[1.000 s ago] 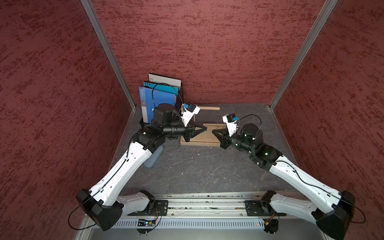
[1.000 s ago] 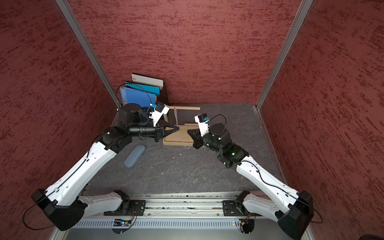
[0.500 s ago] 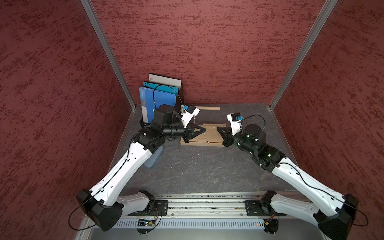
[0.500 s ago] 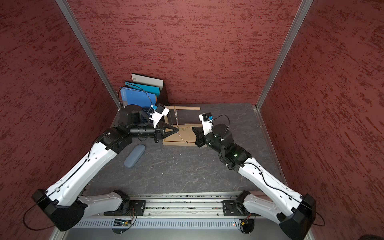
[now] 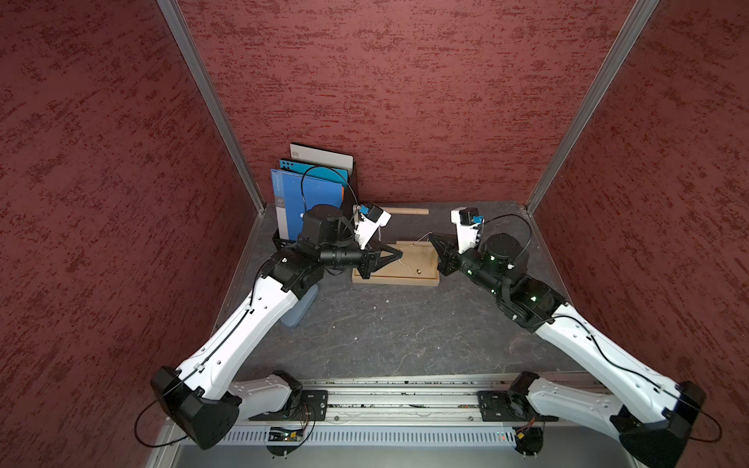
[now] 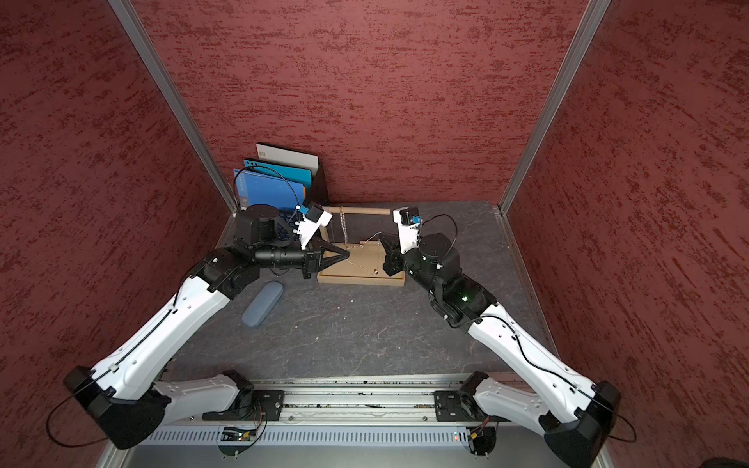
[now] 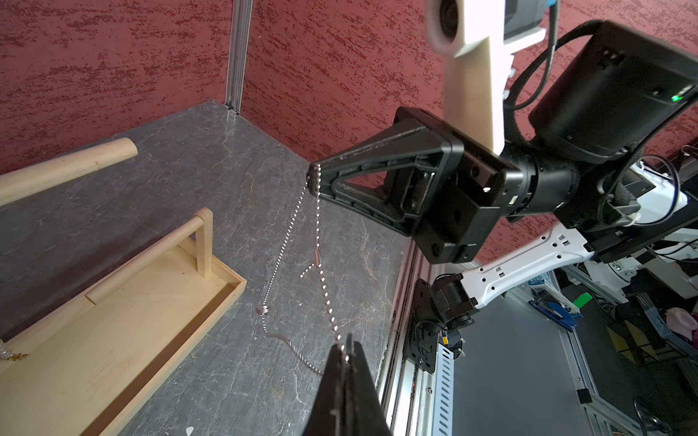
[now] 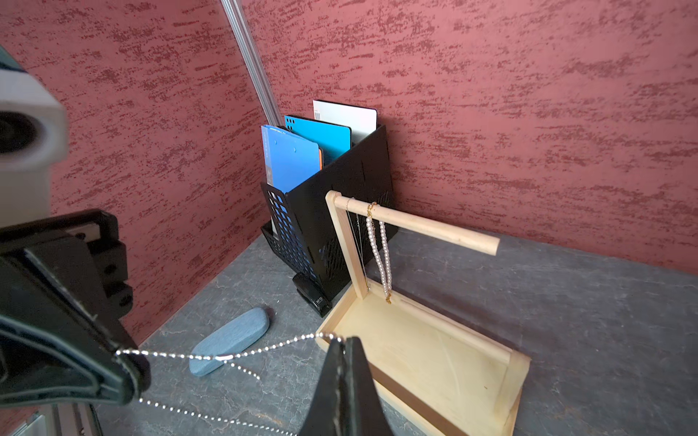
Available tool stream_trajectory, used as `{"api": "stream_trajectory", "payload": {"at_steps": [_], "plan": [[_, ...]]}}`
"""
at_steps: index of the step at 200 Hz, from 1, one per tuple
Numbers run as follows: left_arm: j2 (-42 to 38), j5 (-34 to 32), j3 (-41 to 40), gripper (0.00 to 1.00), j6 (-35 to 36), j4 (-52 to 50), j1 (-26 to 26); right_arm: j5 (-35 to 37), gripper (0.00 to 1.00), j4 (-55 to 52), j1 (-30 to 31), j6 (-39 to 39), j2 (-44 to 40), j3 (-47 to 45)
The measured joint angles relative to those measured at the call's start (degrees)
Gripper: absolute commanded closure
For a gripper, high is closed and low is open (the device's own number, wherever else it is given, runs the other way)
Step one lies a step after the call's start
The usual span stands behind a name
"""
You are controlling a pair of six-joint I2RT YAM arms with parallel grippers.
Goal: Hang the necklace on the jewelry display stand
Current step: Pick up the necklace from the center of the board.
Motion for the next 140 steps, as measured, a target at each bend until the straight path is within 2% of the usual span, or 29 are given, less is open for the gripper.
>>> {"api": "stream_trajectory", "payload": {"at_steps": [78, 140], "plan": [[1.6, -4.8, 0.4, 1.0, 0.9, -1.1, -1.7, 0.2, 1.0, -0.3, 0.0, -2.9, 1.8, 4.7], [1.6, -7.6, 1.5, 1.0, 1.3, -1.0, -1.7, 1.4, 1.0, -1.3, -0.1, -4.0, 2.5, 4.7]]}}
